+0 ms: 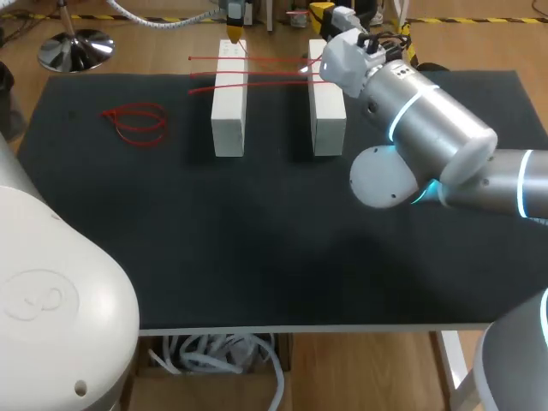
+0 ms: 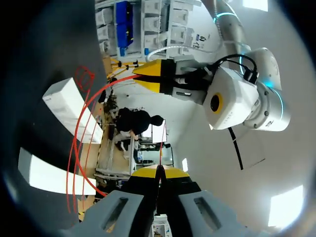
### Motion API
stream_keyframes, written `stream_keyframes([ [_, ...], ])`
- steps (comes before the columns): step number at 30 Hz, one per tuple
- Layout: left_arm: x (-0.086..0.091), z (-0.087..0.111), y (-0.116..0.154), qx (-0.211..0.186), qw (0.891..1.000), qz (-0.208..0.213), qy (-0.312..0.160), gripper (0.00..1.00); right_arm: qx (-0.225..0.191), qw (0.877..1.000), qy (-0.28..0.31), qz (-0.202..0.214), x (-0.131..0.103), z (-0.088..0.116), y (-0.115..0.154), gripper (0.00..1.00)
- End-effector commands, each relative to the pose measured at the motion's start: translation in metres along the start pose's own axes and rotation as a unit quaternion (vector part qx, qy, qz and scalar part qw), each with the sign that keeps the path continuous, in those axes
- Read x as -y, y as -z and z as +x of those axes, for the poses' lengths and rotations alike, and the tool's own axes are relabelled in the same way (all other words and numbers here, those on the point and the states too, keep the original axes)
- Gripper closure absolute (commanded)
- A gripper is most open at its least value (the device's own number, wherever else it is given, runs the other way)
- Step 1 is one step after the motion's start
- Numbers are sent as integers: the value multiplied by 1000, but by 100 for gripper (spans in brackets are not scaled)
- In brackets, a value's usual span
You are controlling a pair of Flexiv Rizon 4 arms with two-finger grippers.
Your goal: Grab the tape and strap the tape.
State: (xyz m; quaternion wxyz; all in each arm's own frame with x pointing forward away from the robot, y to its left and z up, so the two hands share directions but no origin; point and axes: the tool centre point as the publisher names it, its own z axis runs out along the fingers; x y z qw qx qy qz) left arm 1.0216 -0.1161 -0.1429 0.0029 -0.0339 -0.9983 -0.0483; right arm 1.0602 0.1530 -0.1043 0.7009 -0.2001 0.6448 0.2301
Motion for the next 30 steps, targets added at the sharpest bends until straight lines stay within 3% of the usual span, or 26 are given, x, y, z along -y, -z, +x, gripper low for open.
stream_keyframes([
  [1, 0, 1, 0, 0, 1000, -1, 0, 100, -24, 982, 13, 185, -4, -6, 5, 100],
  [24, 0, 1, 0, 0, 1000, -1, 0, 100, -17, 943, 54, 329, -6, 5, -9, 100],
  [30, 0, 1, 0, 0, 1000, -1, 0, 100, -22, 924, 78, 375, -6, 4, -5, 100],
])
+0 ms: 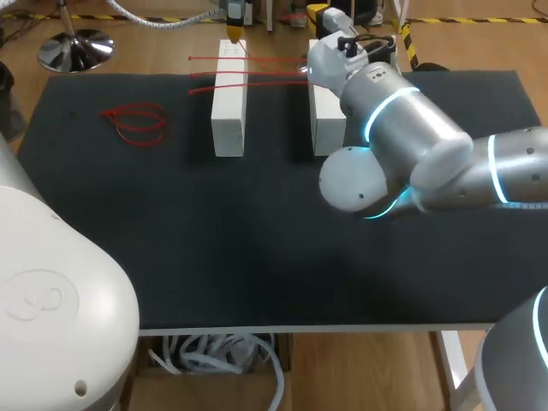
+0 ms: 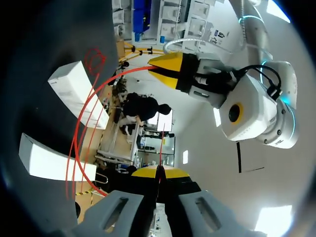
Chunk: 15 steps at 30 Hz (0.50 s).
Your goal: Grab the tape and strap the tape.
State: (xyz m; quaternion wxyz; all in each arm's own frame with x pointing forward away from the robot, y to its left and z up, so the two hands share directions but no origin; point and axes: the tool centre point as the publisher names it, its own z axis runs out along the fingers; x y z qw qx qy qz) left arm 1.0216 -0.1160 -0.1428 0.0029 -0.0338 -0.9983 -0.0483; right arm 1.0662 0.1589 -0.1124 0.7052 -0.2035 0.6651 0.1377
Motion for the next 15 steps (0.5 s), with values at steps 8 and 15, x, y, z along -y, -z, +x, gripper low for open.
stream_keyframes([
  [8, 0, 1, 0, 0, 1000, -1, 0, 100, -2, 943, 10, 332, -3, -11, 5, 100],
  [15, 0, 1, 0, 0, 1000, -1, 0, 100, -3, 950, 4, 313, -16, -12, 3, 100],
])
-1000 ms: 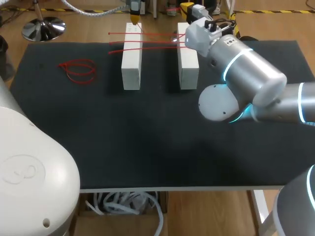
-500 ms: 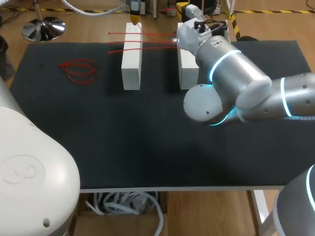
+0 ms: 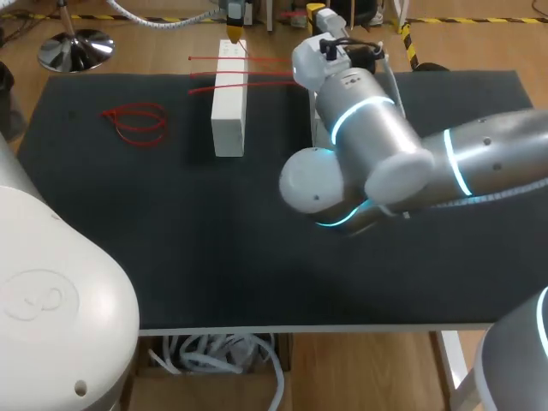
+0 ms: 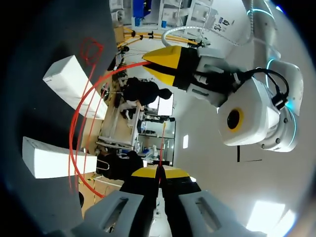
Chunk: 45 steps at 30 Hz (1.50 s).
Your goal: Grab the tape and strap the tape.
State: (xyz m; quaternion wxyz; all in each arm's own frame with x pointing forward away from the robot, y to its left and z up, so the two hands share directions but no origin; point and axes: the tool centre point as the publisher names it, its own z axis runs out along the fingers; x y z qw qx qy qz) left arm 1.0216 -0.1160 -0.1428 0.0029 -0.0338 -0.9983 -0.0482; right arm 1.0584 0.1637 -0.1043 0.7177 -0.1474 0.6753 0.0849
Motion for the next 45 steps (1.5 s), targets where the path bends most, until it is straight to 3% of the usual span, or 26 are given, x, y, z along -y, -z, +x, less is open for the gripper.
stream_keyframes([
  [1, 0, 1, 0, 0, 1000, -1, 0, 100, 1, 972, 4, 237, -11, -4, 0, 100],
  [11, 0, 1, 0, 0, 1000, -1, 0, 100, -2, 973, 9, 230, -16, -2, 7, 100],
  [21, 0, 1, 0, 0, 1000, -1, 0, 100, -3, 981, 14, 193, -30, -3, 9, 100],
  [31, 0, 1, 0, 0, 1000, -1, 0, 100, -24, 983, 19, 179, -31, 2, 16, 100],
  [45, 0, 1, 0, 0, 1000, -1, 0, 100, -18, 990, 28, 137, -38, 0, 16, 100],
])
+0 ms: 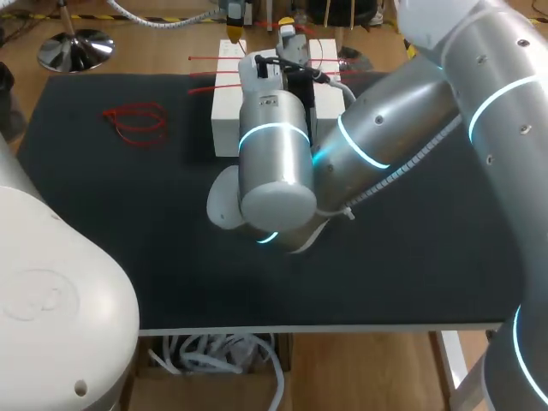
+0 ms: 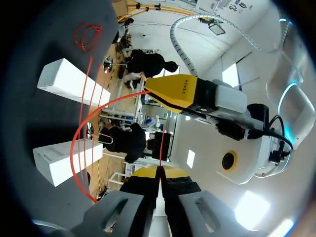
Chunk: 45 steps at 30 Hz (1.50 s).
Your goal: Grab the tape and strap the tape.
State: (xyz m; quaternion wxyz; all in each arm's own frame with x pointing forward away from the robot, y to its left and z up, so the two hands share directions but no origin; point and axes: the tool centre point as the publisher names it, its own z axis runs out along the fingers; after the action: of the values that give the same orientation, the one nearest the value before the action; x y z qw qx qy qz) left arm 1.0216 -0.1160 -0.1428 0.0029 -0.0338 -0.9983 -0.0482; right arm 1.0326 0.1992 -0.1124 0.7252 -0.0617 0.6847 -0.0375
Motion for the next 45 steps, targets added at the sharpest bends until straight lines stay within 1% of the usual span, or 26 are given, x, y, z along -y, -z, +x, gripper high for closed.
stream_keyframes([
  [1, 0, 1, 0, 0, 1000, -1, 0, 100, -5, 1000, 0, -10, 6, -3, 2, 100],
  [9, 0, 1, 0, 0, 1000, -1, 0, 100, -2, 1000, -2, -25, 1, -4, 5, 100],
  [16, 0, 1, 0, 0, 1000, -1, 0, 100, -3, 1000, -2, -30, -4, -4, 4, 100],
  [29, 0, 1, 0, 0, 1000, -1, 0, 100, -7, 999, 2, -49, -18, -3, 4, 100],
  [45, 0, 1, 0, 0, 1000, -1, 0, 100, -8, 998, 2, -55, -27, -4, 5, 100],
])
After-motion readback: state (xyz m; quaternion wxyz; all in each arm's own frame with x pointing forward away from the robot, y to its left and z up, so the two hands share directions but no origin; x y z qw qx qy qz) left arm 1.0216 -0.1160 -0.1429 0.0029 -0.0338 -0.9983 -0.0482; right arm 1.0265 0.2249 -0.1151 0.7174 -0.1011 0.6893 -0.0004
